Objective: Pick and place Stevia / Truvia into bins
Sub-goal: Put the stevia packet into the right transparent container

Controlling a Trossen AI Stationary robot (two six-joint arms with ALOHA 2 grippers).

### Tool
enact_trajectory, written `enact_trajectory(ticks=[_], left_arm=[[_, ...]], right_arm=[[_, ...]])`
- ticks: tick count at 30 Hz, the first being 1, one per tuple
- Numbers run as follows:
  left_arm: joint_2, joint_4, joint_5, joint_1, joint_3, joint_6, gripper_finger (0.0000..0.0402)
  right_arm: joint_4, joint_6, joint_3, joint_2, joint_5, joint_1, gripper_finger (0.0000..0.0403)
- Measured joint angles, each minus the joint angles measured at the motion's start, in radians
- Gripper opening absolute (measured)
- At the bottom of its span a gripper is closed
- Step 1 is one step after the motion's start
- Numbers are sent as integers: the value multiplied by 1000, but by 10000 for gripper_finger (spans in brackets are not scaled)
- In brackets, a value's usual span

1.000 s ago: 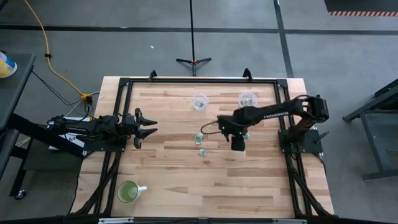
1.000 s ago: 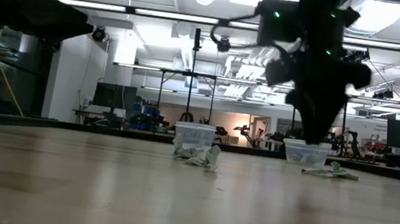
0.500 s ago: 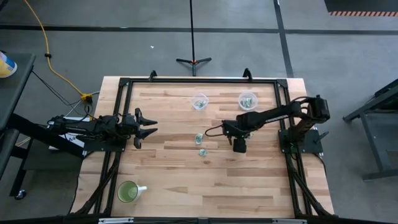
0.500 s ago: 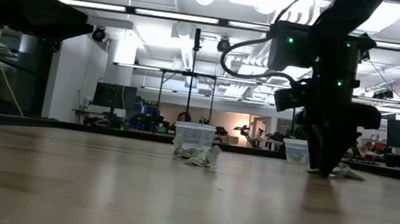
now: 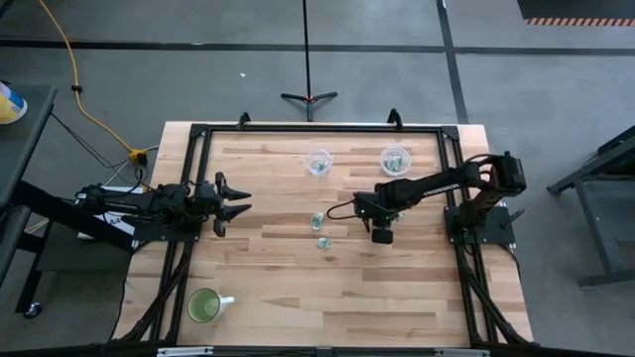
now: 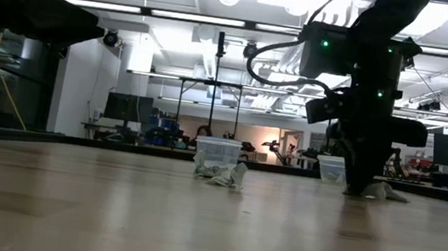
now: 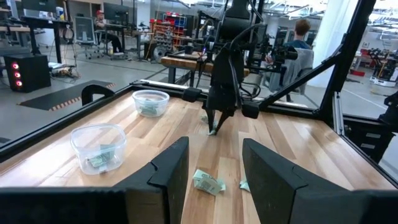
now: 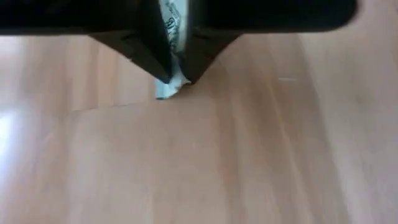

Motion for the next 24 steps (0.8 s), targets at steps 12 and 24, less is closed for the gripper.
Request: enact_trajectory(ticks=[12,24], left_arm=[[0,1,-2,0,0,4,186],[0,0,-1,0,0,7,186]], right_arm=[[-45,-161,33,-211,319,-167,10],[7,-140,34,-246,111,-568,14]])
